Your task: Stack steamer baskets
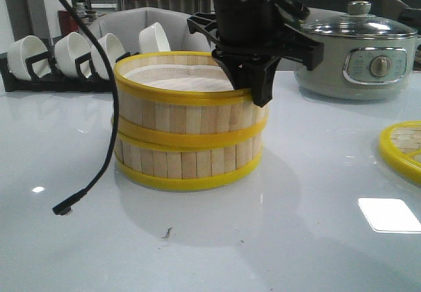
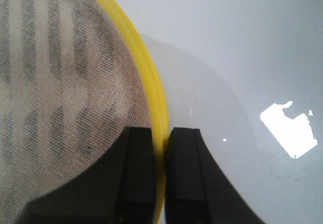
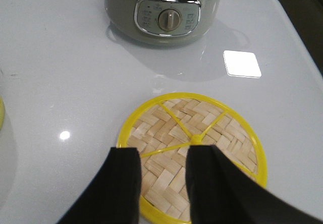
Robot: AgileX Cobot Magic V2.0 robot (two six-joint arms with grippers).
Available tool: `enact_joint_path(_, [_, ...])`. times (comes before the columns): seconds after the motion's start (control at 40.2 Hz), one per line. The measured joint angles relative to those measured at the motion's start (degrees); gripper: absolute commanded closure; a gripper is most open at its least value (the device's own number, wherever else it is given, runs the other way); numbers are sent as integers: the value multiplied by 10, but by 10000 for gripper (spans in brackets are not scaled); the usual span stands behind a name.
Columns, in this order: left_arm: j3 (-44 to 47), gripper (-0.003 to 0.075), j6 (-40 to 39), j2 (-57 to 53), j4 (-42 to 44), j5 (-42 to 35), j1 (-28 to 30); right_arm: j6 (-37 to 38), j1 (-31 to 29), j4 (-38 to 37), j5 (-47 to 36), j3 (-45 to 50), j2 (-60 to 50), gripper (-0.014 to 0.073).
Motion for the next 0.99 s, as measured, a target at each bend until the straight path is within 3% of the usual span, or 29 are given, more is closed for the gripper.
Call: enact_joint_path(0.995, [-2, 635, 0, 0, -17, 9, 13, 0, 0, 0, 0, 0, 0, 250])
